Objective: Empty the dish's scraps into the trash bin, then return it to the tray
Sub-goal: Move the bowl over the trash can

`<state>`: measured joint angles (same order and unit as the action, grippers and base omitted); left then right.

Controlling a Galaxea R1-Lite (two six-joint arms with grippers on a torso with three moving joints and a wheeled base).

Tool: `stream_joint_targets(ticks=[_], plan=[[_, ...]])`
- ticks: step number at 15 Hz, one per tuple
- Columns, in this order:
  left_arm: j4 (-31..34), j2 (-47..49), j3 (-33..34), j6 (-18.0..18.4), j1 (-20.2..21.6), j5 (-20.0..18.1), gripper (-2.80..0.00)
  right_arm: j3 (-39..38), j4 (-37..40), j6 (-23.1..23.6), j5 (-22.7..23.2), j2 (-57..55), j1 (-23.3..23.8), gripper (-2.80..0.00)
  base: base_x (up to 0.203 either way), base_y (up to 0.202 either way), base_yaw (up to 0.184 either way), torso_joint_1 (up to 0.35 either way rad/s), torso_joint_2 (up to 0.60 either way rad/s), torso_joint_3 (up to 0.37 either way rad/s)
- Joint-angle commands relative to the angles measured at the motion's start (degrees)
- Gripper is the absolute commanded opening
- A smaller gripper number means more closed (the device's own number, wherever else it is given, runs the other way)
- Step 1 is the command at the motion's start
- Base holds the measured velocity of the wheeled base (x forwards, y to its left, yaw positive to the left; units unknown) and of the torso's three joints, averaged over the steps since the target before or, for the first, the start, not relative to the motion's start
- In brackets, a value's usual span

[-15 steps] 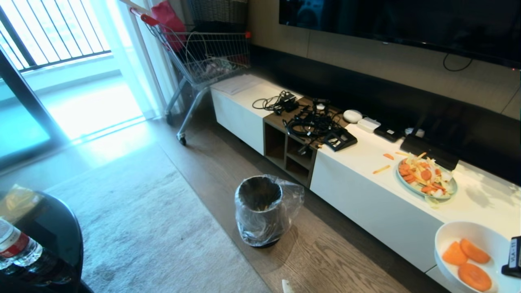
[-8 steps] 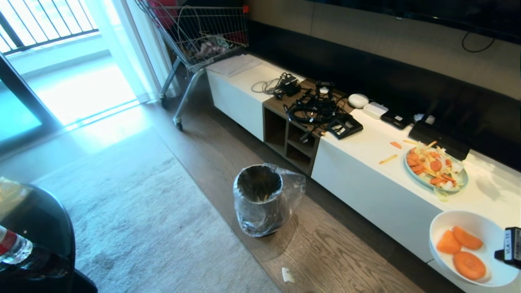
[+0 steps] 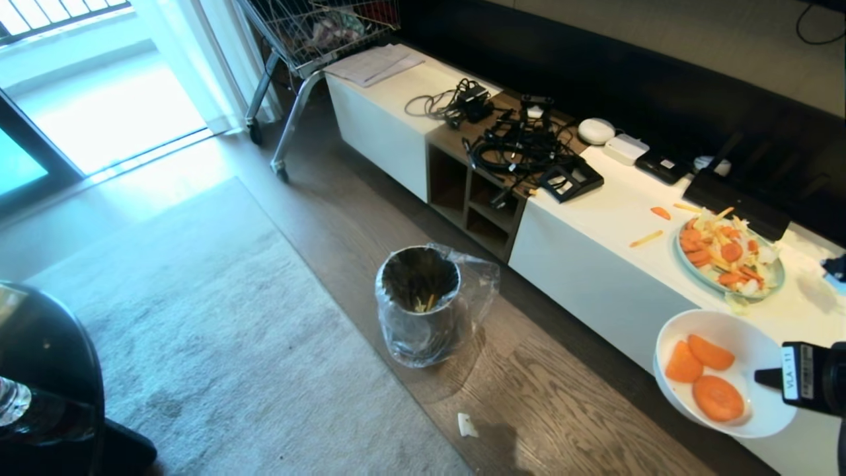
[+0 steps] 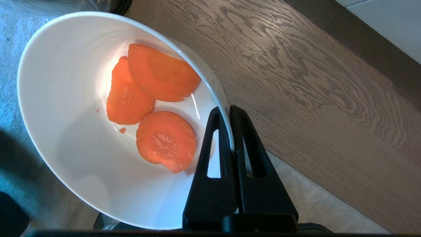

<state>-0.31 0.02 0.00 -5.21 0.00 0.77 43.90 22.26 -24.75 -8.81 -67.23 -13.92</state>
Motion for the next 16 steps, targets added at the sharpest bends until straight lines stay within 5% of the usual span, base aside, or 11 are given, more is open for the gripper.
stream_joint_targets(ticks=[1,16], plan=[[0.0,0.0,0.0,-0.1,0.0,0.0,-2.80,1.3,-0.1,-0.2,0.0,-1.5,-1.3,-2.80,0.000,0.000,0.000,0.007,0.00,-0.193],[0.0,0.0,0.0,-0.1,0.0,0.0,-2.80,3.6,-4.0,-4.6,-0.5,-6.6,-1.6,-2.80,0.000,0.000,0.000,0.002,0.00,-0.198]])
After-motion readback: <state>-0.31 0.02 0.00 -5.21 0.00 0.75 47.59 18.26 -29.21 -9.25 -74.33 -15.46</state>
